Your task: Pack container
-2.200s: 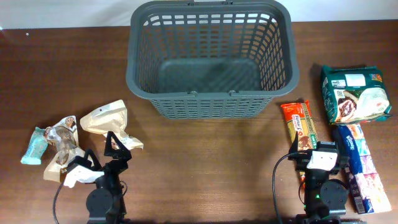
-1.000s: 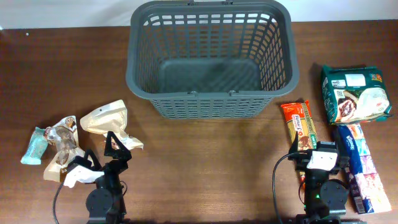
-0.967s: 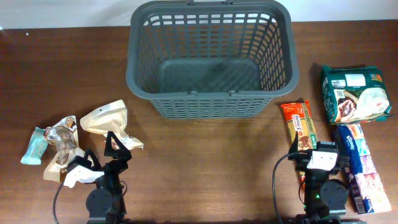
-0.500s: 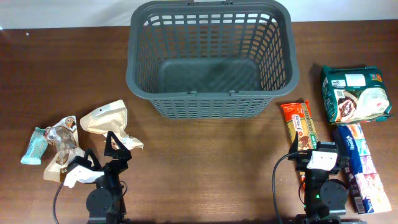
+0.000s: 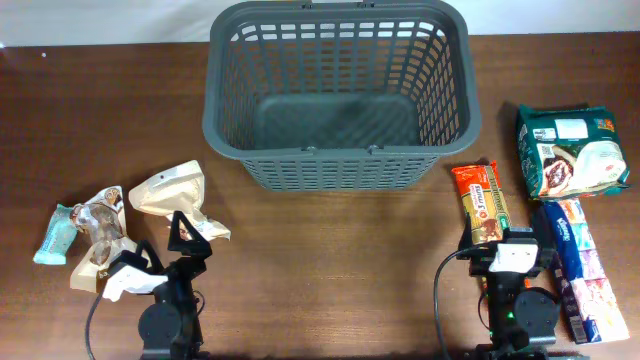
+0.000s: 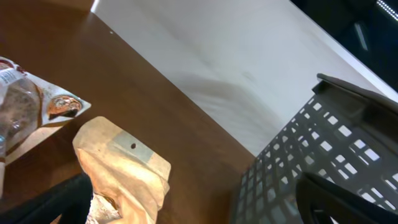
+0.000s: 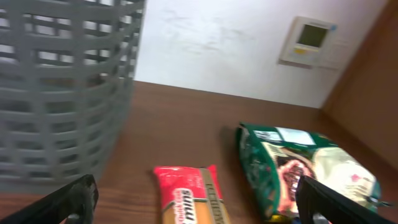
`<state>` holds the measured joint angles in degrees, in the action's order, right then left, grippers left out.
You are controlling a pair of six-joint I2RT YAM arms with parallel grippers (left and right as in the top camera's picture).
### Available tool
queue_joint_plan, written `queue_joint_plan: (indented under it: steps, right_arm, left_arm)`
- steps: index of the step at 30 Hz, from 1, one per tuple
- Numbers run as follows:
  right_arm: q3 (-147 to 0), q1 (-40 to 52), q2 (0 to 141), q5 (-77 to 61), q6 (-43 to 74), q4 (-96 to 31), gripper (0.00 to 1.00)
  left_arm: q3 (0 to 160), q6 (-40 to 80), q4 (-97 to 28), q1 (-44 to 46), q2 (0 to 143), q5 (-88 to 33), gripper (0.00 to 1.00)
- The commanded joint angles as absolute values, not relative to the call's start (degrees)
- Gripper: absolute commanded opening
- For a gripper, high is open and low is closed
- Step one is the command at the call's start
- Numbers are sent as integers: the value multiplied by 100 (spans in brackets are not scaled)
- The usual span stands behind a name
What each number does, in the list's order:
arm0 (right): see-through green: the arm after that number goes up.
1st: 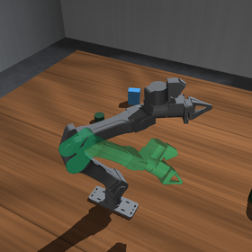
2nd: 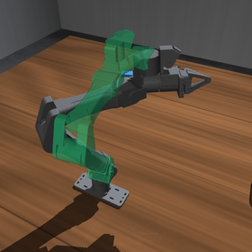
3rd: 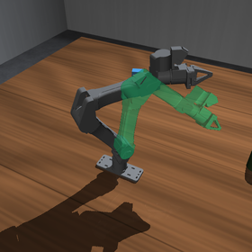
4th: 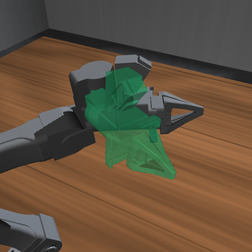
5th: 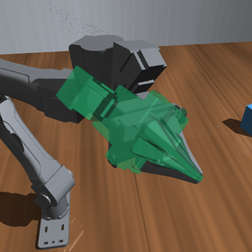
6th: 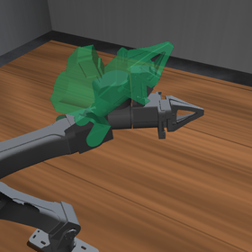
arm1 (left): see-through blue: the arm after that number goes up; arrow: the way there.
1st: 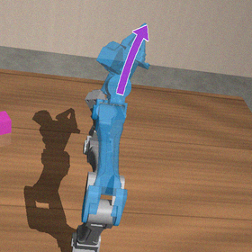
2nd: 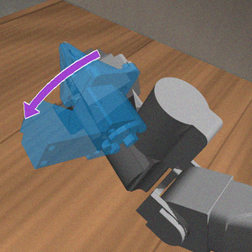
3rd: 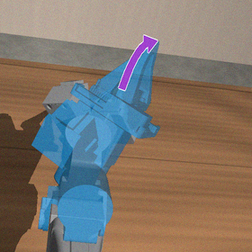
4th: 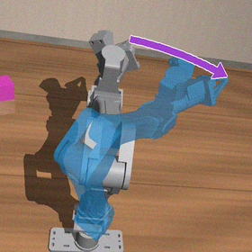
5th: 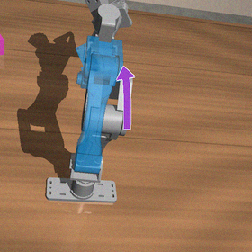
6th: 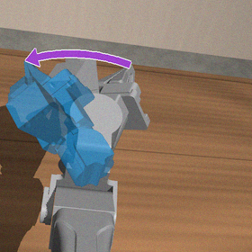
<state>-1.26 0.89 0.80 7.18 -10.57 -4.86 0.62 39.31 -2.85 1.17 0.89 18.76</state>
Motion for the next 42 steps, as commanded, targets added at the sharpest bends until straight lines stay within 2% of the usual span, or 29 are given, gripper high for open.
queue_joint_plan:
  steps: [1,5,8,11,16,21,30,36,42]
  right_arm:
    - [-91,78,73,132,-952,-523,99]
    - [-119,78,73,10,-261,-51,99]
    - [-327,78,73,-165,54,287,99]
    - [-735,78,82,-432,54,178,99]
    - [-1909,78,294,-733,117,-357,99]
    - [-3680,78,1046,-897,113,-2034,99]
    - [-7415,78,3026,-998,86,-5909,99]
    - [-9067,78,3938,-690,-169,-7891,99]
    - [-9277,78,4143,222,-165,-8799,99]
  left_arm:
    - [54,3966,-327,134,102,1662,99]
    - [71,3795,-292,134,106,1111,99]
    - [316,2814,-185,134,110,698,99]
    - [832,2200,-357,134,242,705,99]
    - [2060,2106,-550,134,1020,674,99]
    - [3653,1806,-1094,134,2324,69,99]
    - [6748,1809,-3616,134,4482,-475,99]
    - [7177,1723,-4235,134,4663,-471,99]
    - [7172,628,-4827,134,4705,-141,99]
